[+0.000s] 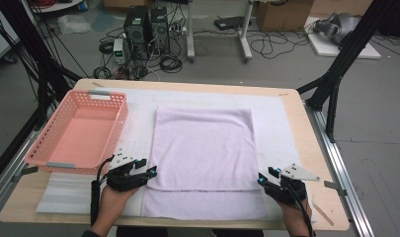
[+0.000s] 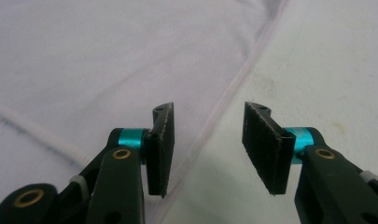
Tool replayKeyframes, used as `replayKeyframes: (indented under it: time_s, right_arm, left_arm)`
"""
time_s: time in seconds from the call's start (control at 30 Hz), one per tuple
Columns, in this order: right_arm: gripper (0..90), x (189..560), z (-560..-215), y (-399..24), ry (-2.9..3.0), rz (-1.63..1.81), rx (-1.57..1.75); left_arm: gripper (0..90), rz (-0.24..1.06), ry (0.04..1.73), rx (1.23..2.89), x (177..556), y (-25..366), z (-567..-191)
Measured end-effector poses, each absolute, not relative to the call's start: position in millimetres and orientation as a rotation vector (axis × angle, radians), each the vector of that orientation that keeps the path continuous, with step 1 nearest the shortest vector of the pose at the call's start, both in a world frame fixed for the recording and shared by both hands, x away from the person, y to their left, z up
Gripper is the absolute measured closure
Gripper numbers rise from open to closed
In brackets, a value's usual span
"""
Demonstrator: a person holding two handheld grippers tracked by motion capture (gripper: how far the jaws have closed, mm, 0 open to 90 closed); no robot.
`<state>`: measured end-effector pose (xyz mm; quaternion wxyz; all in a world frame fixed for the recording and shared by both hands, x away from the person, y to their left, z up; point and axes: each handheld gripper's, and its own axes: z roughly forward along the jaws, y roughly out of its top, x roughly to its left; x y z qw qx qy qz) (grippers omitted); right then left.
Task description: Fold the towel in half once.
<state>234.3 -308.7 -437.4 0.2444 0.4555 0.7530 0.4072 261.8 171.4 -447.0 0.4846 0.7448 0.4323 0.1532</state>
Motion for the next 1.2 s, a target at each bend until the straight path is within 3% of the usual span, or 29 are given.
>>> replayKeyframes:
  time_s: [0.3, 0.63, 0.9, 1.2]
  right_arm:
    - [52.1, 196.4, -437.9, -310.8, 2.065, 1.082, 1.228]
    - [51.6, 188.8, -436.7, -313.8, 2.042, 1.090, 1.229]
    - [56.2, 192.6, -441.0, -314.9, 2.049, 1.080, 1.259]
    - [64.8, 202.1, -448.2, -289.1, 2.154, 1.048, 1.164]
  left_arm:
    - [56.2, 0.318, 1.059, 1.814, 228.0, 176.9, -443.2]
    - [64.0, 0.296, 1.106, 1.856, 226.9, 170.8, -447.6]
    - [85.6, 0.349, 1.101, 1.898, 226.9, 161.7, -452.2]
    - [86.6, 0.360, 1.080, 1.865, 222.8, 166.3, -448.0]
